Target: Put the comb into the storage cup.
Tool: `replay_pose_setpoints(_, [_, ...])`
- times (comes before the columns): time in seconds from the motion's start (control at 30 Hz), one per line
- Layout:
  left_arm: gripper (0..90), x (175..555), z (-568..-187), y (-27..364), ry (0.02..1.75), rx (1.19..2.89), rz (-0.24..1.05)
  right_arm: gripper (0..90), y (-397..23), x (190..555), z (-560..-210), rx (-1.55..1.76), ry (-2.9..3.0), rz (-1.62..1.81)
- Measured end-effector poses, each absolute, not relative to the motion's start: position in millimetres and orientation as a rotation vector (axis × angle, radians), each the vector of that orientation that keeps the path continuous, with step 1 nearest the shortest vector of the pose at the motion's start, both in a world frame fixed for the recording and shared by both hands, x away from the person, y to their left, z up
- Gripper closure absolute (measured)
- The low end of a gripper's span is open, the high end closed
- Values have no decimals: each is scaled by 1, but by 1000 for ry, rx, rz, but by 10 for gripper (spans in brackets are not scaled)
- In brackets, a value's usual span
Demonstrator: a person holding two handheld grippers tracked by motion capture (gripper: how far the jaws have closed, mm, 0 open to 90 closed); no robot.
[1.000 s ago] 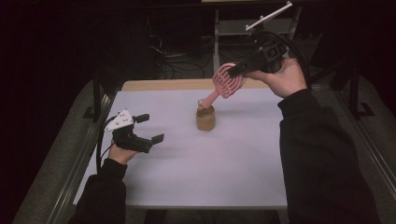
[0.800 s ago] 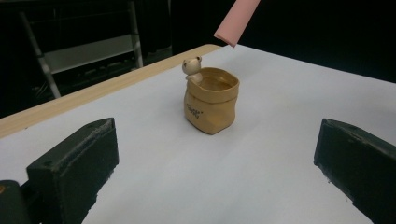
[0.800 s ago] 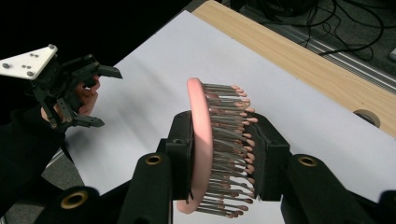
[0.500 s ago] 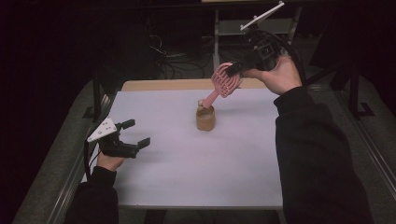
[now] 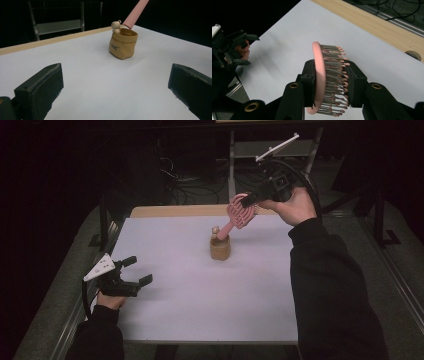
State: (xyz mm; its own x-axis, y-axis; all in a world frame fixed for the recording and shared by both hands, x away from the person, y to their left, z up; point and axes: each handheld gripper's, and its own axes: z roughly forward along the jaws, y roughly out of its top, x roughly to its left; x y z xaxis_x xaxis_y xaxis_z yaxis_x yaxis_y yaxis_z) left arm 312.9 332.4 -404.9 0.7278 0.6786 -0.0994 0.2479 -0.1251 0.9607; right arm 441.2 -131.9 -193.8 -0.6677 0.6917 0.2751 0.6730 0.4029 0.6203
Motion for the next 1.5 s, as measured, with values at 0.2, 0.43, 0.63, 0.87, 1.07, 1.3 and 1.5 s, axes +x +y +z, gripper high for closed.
replay_pose_setpoints(0.2, [0,314,-408,332,752,1710,434,638,-128,447,-208,1287,2633,1119])
replay_pose_setpoints(0.43, [0,314,-410,331,749,1718,418,638,-122,455,-221,1297,2651,1095])
replay_pose_setpoints(0.63, [0,314,-410,330,743,1725,419,638,-119,462,-235,1326,2657,1081])
replay_pose_setpoints(0.87, [0,313,-411,329,743,1730,417,638,-113,467,-251,1362,2663,1101])
replay_pose_setpoints(1.07, [0,313,-412,328,734,1750,419,635,-113,470,-260,1389,2655,1123])
replay_pose_setpoints(1.3, [0,313,-413,325,732,1766,416,622,-121,472,-264,1462,2626,1163])
replay_pose_setpoints(1.5, [0,314,-414,324,737,1784,408,584,-127,468,-264,1444,2598,1114])
